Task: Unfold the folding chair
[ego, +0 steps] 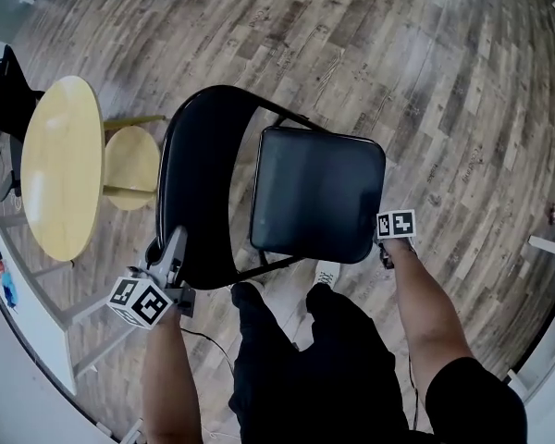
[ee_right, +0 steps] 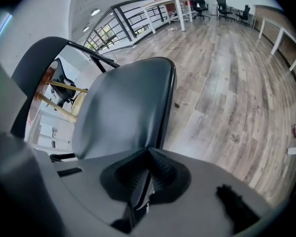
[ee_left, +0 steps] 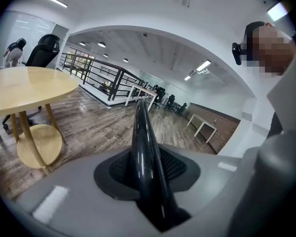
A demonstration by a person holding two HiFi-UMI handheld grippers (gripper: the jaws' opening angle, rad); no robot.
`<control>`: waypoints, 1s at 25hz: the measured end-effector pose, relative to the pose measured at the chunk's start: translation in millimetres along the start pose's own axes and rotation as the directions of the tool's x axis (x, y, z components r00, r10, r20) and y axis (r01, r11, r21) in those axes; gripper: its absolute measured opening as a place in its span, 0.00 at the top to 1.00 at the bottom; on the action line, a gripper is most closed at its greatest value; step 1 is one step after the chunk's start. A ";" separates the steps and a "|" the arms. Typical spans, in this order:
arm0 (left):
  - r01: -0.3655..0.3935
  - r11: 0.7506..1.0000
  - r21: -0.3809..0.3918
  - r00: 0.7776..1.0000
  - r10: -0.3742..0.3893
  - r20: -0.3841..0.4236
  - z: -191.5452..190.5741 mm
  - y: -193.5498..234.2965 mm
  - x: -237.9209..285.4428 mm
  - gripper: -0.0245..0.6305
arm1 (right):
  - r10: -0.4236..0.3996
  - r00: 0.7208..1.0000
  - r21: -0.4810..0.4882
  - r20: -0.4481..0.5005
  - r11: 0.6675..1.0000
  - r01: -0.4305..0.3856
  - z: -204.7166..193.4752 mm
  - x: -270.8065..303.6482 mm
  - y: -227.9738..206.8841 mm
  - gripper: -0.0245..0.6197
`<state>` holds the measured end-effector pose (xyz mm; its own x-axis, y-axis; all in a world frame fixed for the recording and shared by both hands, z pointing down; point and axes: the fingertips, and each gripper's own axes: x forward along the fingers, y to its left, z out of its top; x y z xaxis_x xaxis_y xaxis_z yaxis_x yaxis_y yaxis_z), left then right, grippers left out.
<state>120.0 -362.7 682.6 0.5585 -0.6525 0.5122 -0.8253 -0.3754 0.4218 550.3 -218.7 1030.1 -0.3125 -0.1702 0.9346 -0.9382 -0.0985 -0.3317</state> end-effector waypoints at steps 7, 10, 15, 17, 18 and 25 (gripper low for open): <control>0.008 1.000 0.010 1.000 -0.008 0.011 1.5 3.2 0.2 0.78 | 0.048 0.999 -0.031 0.024 0.998 -0.048 2.3 -33.2 19.1 0.95; 0.011 1.000 0.002 1.000 -0.011 0.009 0.1 2.9 0.2 0.78 | 0.077 0.995 0.001 0.056 0.997 -0.077 -12.0 -53.4 30.0 0.95; 0.033 0.999 -0.011 0.999 -0.032 0.010 0.2 3.0 0.7 0.78 | 0.121 0.980 0.077 0.158 0.988 -0.134 -38.7 -86.0 42.7 0.95; 0.032 0.999 -0.010 0.999 -0.031 0.011 1.4 2.8 1.2 0.78 | 0.122 0.974 0.113 0.192 0.983 -0.146 -51.2 -97.2 42.8 0.95; 0.028 1.000 -0.008 1.000 -0.028 0.012 2.0 2.9 1.5 0.78 | 0.119 0.971 0.126 0.207 0.981 -0.147 -57.0 -102.8 42.8 0.95; -0.039 0.999 0.011 0.999 0.039 0.014 -3.3 5.6 -1.1 0.76 | 0.103 0.943 0.157 0.318 0.975 -0.160 -93.4 -157.6 69.4 0.95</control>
<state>115.0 -361.9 686.8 0.5246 -0.6760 0.5176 -0.8475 -0.3565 0.3933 520.6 -107.1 871.8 -0.3444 -0.4820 0.8057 -0.8412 -0.2226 -0.4927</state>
